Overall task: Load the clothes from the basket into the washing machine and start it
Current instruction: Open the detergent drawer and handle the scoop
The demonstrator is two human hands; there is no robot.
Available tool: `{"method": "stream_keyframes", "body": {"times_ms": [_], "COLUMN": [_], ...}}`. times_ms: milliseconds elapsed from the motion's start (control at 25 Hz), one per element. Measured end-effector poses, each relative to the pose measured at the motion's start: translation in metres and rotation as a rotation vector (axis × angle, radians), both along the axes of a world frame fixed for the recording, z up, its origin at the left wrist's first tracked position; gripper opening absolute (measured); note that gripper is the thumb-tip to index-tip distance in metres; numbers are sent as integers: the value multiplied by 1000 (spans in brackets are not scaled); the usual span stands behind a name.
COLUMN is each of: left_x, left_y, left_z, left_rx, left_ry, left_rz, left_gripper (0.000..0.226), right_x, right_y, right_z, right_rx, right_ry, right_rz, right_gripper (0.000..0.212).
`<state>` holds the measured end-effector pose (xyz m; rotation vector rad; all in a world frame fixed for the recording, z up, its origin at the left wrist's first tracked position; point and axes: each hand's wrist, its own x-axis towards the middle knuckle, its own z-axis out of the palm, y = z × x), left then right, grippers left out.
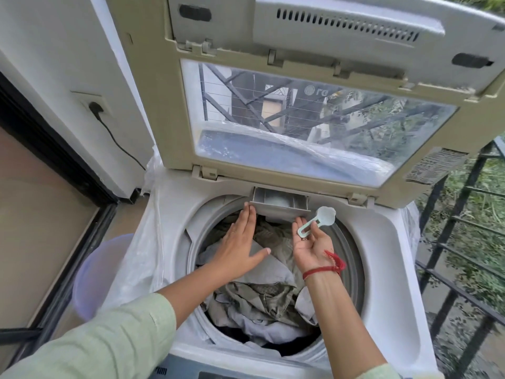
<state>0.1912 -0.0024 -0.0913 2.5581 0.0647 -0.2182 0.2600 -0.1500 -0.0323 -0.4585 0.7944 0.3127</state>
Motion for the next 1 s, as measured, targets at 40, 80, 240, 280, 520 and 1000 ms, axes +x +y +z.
{"method": "stream_keyframes", "body": {"times_ms": [40, 80, 240, 280, 520, 1000], "left_x": [3, 5, 20, 26, 44, -25], "left_y": [-1, -1, -7, -9, -19, 9], "left_z": [1, 1, 4, 6, 4, 43], "left_rx": [1, 8, 78, 98, 114, -136], "left_ry": [10, 21, 8, 6, 54, -64], "left_rz": [9, 15, 96, 134, 226, 276], "left_gripper": [98, 98, 99, 100, 107, 82], "right_x": [2, 4, 15, 18, 24, -78], "right_y": [1, 1, 6, 8, 16, -40], "right_z": [-1, -2, -4, -5, -9, 22], "right_rx": [2, 10, 58, 61, 110, -269], "right_ry": [1, -4, -28, -31, -45, -76], "right_rz": [-5, -9, -17, -16, -45, 501], "right_gripper": [28, 31, 28, 20, 15, 14]}}
